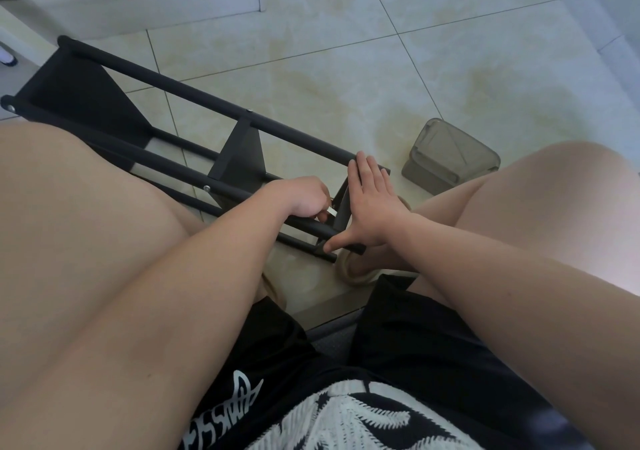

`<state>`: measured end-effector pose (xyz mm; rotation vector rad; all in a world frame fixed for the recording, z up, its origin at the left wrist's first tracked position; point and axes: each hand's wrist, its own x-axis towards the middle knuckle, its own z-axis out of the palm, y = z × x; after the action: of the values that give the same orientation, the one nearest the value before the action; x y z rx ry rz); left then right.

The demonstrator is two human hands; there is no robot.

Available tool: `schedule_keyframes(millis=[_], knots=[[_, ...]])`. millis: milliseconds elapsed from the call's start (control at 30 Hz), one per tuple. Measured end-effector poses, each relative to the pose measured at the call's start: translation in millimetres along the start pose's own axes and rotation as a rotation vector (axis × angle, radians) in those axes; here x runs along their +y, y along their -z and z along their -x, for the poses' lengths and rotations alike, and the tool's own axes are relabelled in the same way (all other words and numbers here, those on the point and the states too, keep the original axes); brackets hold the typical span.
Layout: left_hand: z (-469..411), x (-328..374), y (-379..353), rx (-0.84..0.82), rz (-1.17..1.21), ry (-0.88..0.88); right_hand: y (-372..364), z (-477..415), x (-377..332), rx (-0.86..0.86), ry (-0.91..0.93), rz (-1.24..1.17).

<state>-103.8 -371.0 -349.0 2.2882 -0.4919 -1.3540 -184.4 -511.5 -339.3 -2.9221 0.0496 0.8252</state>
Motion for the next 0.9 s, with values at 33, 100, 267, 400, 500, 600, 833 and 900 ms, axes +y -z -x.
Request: schedule_keyframes(millis=[33, 100, 267, 400, 500, 600, 833, 900], knots=[[0.3, -0.3, 0.2, -0.004, -0.005, -0.001, -0.2, -0.2, 0.1, 0.001, 0.0, 0.001], [0.5, -0.9, 0.4, -0.014, -0.027, -0.005, -0.7, -0.5, 0.2, 0.003, 0.0, 0.004], [2.3, -0.6, 1.0, -0.024, -0.098, -0.018, -0.9, -1.2, 1.3, 0.004, -0.002, 0.003], [5.5, 0.4, 1.9, -0.031, -0.167, -0.029, -1.9, -1.3, 1.8, 0.007, 0.0, -0.003], [8.5, 1.5, 2.5, -0.032, -0.205, -0.021, -1.7, -1.2, 1.4, 0.007, -0.003, 0.003], [11.2, 3.1, 2.6, -0.041, -0.237, -0.017, -1.2, -1.5, 1.2, 0.001, -0.006, 0.009], [16.1, 5.4, 0.2, -0.042, -0.277, 0.008, -2.5, -0.9, 0.7, 0.008, -0.008, 0.013], [18.8, 6.4, -0.4, -0.011, -0.295, 0.031, 0.2, -1.1, -0.1, -0.012, -0.01, 0.012]])
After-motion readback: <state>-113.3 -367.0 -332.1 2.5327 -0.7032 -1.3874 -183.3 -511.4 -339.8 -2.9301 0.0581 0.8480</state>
